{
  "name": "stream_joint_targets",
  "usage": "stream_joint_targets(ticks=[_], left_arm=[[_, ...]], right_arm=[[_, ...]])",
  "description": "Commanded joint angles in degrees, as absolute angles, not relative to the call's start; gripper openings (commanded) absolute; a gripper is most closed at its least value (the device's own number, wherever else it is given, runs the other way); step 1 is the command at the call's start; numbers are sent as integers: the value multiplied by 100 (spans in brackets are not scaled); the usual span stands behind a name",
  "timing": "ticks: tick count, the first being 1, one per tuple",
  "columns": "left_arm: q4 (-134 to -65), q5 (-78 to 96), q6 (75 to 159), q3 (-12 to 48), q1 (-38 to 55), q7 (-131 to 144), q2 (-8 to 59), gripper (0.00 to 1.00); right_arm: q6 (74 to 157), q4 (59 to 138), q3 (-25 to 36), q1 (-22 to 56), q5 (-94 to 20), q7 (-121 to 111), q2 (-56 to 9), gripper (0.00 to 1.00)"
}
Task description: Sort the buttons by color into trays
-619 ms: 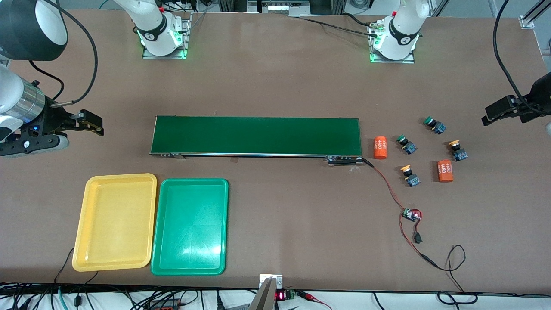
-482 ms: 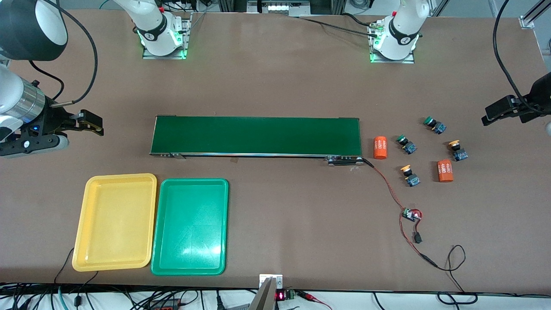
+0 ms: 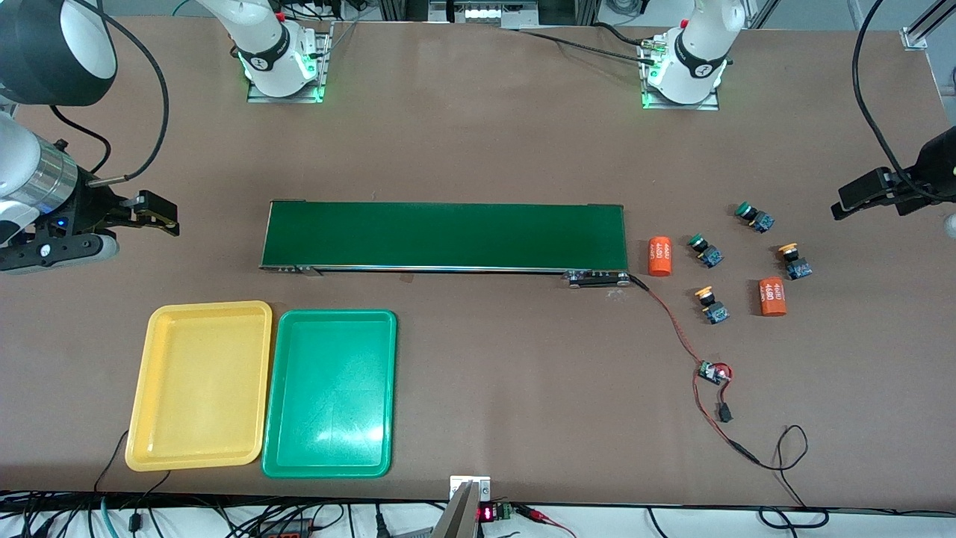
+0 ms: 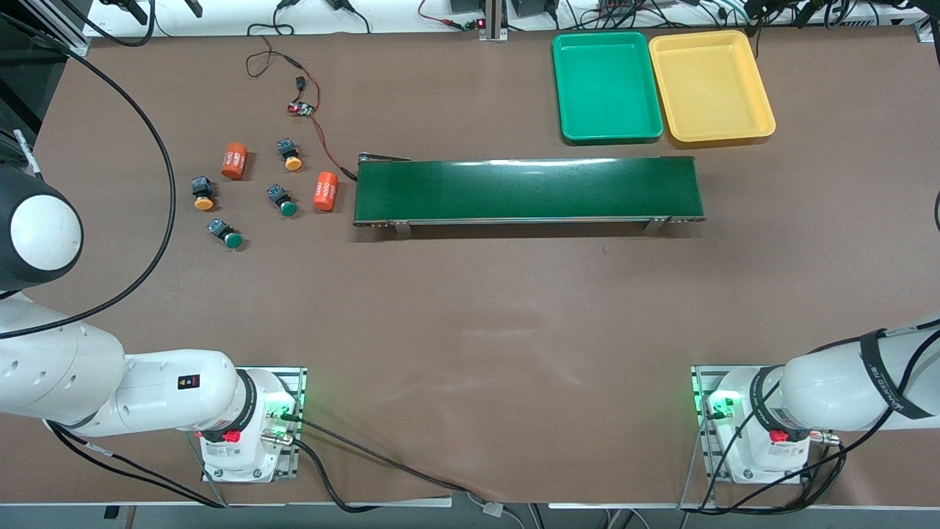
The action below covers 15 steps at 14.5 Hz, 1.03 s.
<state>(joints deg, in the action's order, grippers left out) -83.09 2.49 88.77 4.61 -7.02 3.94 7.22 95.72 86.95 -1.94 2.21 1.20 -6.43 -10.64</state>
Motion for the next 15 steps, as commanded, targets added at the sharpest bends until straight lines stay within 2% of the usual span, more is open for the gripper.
stream_joint_targets(ticks=[1, 6, 9, 15], left_arm=[[-8253, 238, 8895, 466, -651, 404, 1272, 100], [-8297, 211, 9061, 448, -650, 448, 2511, 100], [-8271, 220, 9482, 387, -686, 387, 3214, 100], [-8235, 281, 10184, 378, -502, 579, 4042, 100]], right_arm=[[9510, 8622, -211, 185, 141, -562, -1099, 100], [9519, 8613, -211, 229, 106, -554, -1099, 100], [9519, 8622, -211, 220, 105, -554, -1099, 100], [9536, 8639, -211, 229, 114, -554, -1099, 100]])
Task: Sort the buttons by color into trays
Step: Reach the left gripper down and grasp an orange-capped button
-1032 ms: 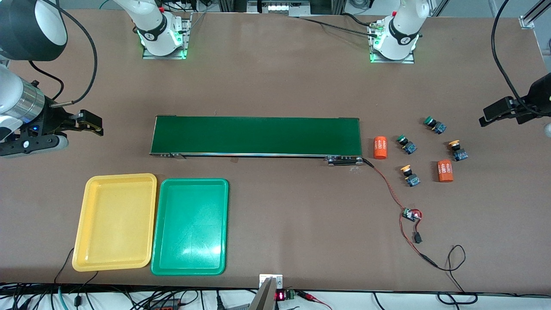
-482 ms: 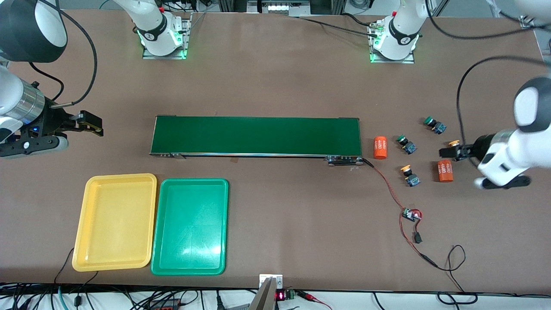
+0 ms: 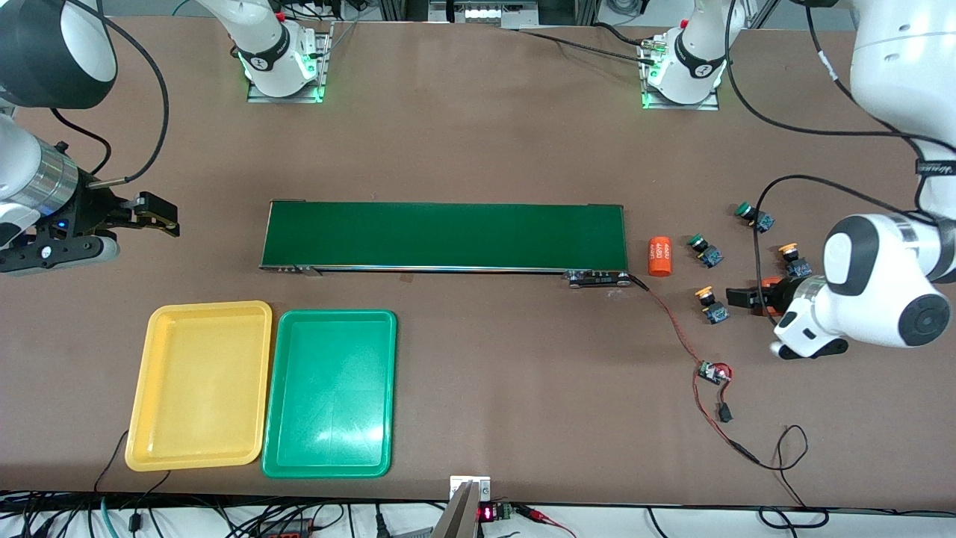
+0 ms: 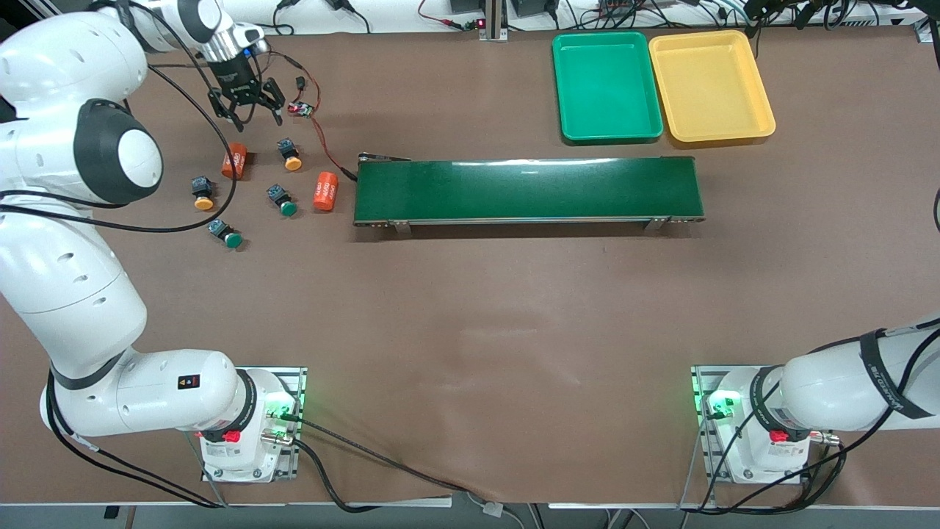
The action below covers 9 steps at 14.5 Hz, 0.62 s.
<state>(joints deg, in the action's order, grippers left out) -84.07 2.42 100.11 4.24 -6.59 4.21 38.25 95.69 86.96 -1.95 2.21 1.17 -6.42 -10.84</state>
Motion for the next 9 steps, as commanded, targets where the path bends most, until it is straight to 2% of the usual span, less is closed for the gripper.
stream_joint_targets(ticks=[1, 9], left_arm=[[-8253, 255, 10413, 369, -484, 650, 4113, 100], [-8305, 299, 10767, 413, -466, 1194, 4649, 100]], right_arm=[[9536, 8640, -211, 229, 114, -554, -1099, 100], [9536, 8640, -211, 220, 97, -562, -1116, 100]])
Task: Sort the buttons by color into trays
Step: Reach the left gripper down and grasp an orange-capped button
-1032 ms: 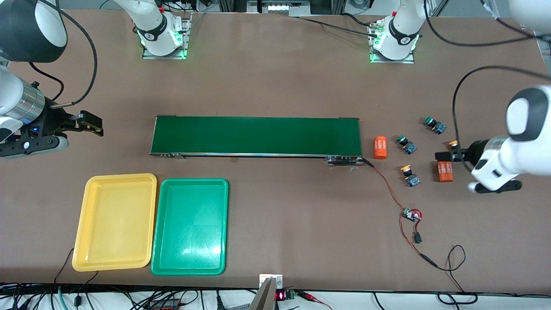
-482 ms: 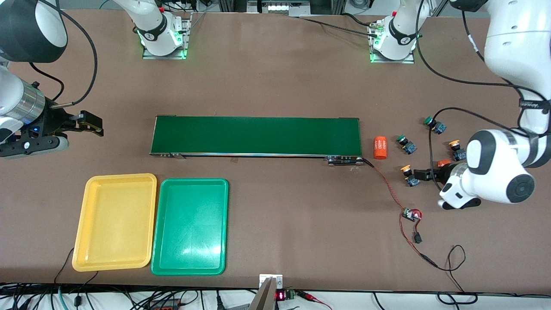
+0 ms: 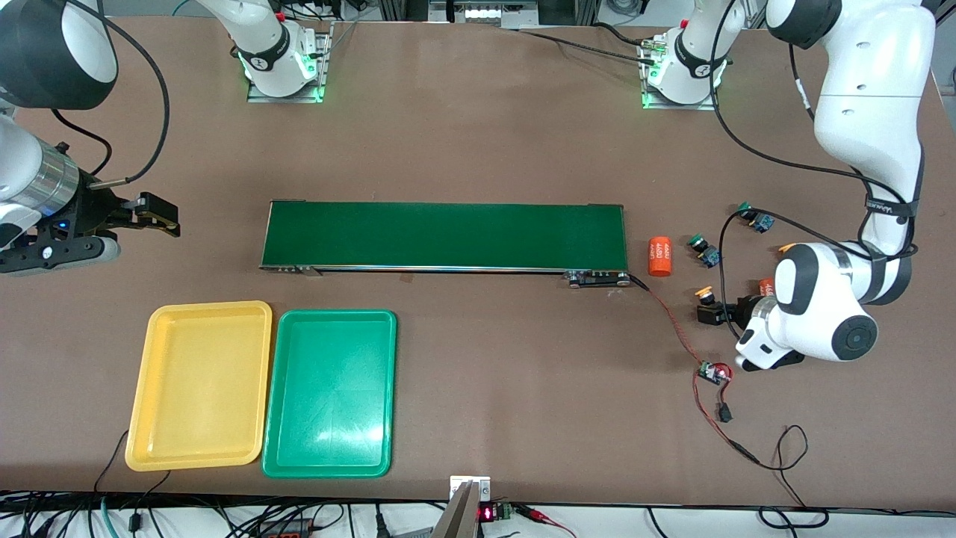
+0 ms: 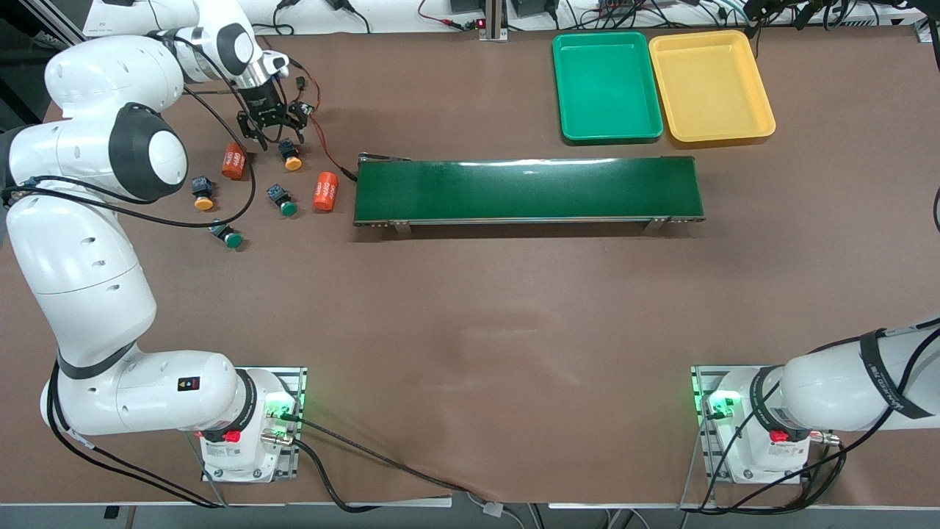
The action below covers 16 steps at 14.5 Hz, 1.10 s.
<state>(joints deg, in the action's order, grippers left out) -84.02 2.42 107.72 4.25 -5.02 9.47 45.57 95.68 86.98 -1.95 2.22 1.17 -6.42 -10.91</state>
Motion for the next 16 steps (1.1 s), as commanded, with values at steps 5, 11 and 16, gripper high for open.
stream_joint_targets(ticks=[5, 11, 16], left_arm=[[-8341, 281, 10934, 413, -431, 1239, 4720, 67], [-8542, 273, 10916, 448, -431, 1161, 4326, 9], [-9516, 272, 10907, 694, 130, 853, 3114, 7]], right_arm=[[9615, 8622, -211, 193, 70, -554, -1169, 100], [9615, 8640, -185, 132, 70, -580, -1187, 100], [9624, 8622, -185, 141, 70, -580, -1195, 100]])
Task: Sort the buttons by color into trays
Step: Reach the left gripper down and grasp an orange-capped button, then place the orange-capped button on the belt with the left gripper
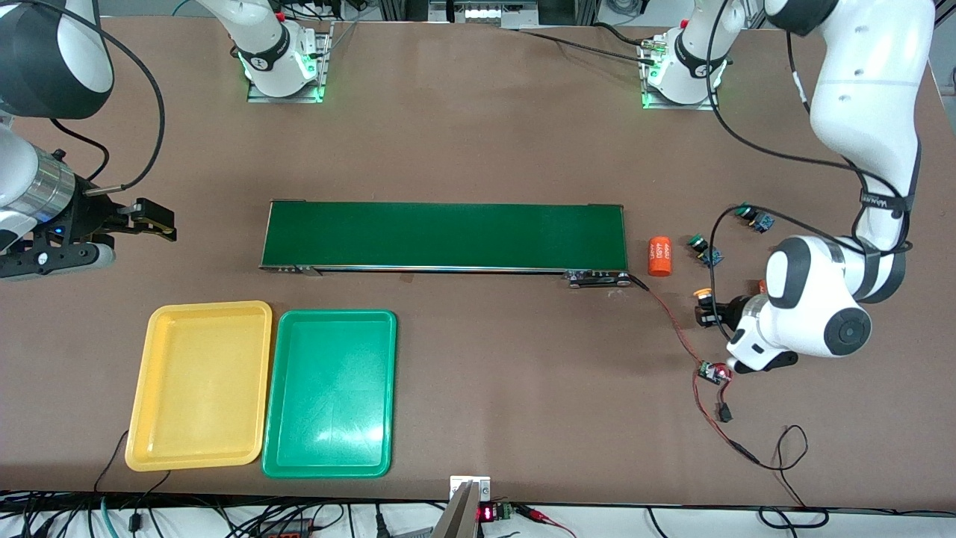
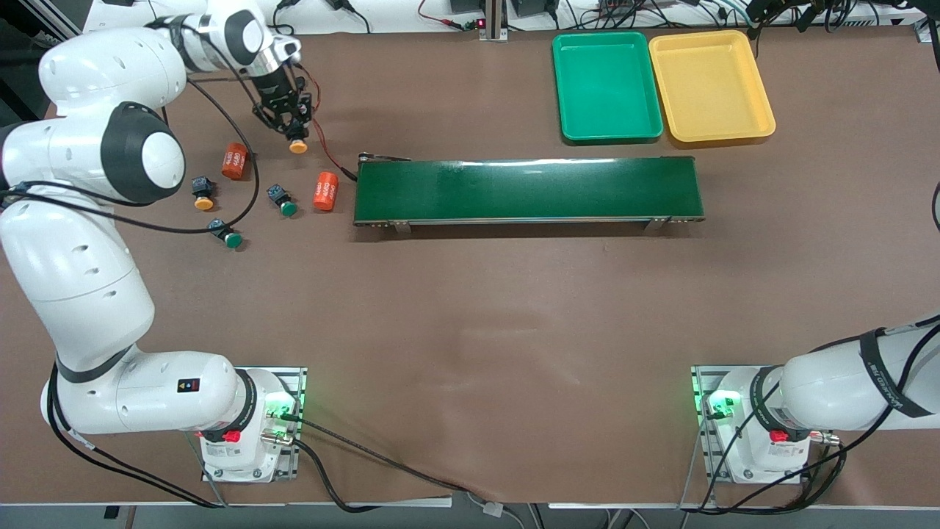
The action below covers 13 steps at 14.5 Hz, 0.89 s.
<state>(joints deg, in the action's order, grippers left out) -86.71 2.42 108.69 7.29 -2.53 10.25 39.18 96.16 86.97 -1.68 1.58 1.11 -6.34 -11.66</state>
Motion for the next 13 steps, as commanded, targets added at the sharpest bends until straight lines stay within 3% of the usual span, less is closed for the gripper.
stream_joint_targets(ticks=[1, 6, 9, 13], left_arm=[[-9762, 272, 10916, 712, 393, 826, 2859, 7], [-10554, 299, 10942, 721, 1352, 914, 2400, 9], [-11134, 762, 11074, 782, 1433, 940, 2066, 8], [-11241, 967, 11354, 809, 1433, 949, 2092, 9]], right_arm=[[9624, 8622, -185, 141, 62, -580, -1187, 100], [9624, 8622, -185, 141, 62, -580, -1187, 100], [9624, 8640, -185, 141, 70, -580, -1195, 100], [9624, 8640, -185, 141, 70, -580, -1195, 100]])
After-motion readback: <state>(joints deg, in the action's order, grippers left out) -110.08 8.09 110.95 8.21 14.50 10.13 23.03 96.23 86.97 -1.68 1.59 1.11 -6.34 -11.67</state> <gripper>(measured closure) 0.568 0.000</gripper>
